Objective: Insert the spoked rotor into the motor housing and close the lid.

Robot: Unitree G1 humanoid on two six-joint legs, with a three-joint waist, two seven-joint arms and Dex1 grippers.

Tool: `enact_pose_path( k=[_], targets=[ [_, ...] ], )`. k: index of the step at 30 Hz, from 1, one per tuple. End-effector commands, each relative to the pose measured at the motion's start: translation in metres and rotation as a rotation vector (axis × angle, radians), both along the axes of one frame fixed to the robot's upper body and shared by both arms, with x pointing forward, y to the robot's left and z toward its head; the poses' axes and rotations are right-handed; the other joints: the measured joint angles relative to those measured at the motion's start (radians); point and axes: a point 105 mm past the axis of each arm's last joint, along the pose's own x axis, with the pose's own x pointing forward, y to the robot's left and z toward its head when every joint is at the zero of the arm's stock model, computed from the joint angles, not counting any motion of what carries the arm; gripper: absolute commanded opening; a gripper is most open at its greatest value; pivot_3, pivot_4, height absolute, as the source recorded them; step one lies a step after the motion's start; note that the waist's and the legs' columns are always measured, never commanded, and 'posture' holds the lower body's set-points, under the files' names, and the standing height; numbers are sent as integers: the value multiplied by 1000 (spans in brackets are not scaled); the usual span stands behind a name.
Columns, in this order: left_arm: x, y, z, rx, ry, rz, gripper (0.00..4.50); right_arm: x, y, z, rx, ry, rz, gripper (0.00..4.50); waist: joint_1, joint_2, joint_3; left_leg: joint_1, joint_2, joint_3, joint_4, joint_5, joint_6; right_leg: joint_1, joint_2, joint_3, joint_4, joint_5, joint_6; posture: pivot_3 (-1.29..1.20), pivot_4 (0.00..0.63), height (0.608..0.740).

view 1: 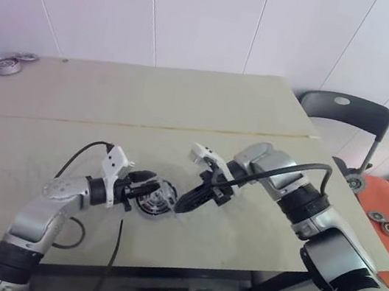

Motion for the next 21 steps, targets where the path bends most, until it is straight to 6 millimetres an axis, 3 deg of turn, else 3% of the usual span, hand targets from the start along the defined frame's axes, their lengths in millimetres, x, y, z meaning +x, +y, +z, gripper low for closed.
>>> enact_pose_path(
  k=[1, 15, 21],
  targets=[
    [2, -5, 15, -11, -67, -7, 1742, 0, 19, 16, 69, -18, -5, 0, -1, 0, 0, 0, 0, 0, 0, 0, 0, 0, 0, 0, 0, 0, 0, 0, 0, 740],
    [6, -3, 14, -9, -79, 33, 1742, -7, 31, 12, 82, -9, -13, 0, -1, 0, 0, 0, 0, 0, 0, 0, 0, 0, 0, 0, 0, 0, 0, 0, 0, 740],
    [29, -1, 24, -39, -148, 139, 1742, -4, 34, 15, 98, -3, -34, 0, 1, 0, 0, 0, 0, 0, 0, 0, 0, 0, 0, 0, 0, 0, 0, 0, 0, 740]
  ],
)
